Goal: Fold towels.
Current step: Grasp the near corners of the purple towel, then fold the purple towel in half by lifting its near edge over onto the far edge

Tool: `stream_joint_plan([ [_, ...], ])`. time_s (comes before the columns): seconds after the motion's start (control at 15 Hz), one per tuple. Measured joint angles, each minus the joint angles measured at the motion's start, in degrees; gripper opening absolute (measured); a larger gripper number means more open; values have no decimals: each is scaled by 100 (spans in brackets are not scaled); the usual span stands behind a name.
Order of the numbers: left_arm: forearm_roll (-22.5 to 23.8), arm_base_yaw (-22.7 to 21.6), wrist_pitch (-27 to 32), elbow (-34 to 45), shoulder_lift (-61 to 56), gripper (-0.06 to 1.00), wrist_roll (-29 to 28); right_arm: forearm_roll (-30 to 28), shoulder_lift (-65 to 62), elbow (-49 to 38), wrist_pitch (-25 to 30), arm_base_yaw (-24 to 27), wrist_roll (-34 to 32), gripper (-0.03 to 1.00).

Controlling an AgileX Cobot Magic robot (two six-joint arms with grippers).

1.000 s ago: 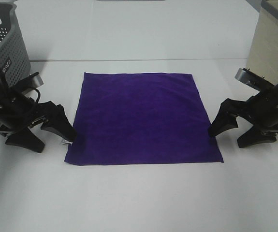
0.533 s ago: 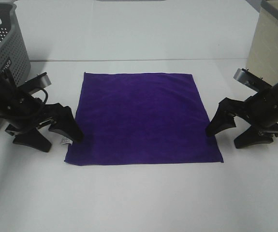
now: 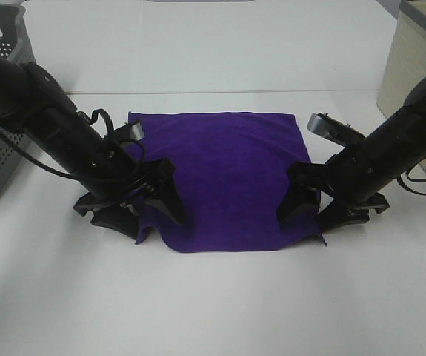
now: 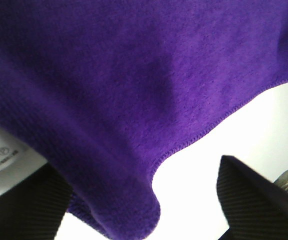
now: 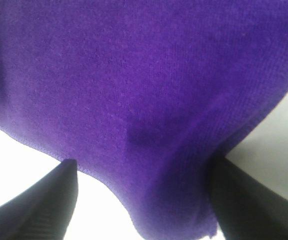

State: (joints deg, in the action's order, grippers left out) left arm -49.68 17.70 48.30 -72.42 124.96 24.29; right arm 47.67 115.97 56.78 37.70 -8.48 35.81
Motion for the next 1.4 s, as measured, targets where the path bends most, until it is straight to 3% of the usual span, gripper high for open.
stream_joint_plan([
  [0.13,132,6,-23,-11,46,53,-166,-86,23,0,-80,0,-166,59],
  [0.33,298,6,-92,-11,132,11,-178,-97,80,0,-189,0,-229,28],
  [0.4,292,6,-92,-11,149,2,-120,-97,97,-17,-223,0,-241,18],
  [0.53,292,6,-92,-11,149,0,-46,-97,132,-17,-195,-6,-252,2],
  [0.8,378,6,-86,-6,109,0,52,-97,132,-17,-69,-6,-252,2],
  [1.13,842,11,155,46,-269,0,57,-304,-80,-92,430,-40,-407,2],
  [1.4,911,11,195,-223,-837,0,57,-533,-705,160,413,-40,-521,2],
])
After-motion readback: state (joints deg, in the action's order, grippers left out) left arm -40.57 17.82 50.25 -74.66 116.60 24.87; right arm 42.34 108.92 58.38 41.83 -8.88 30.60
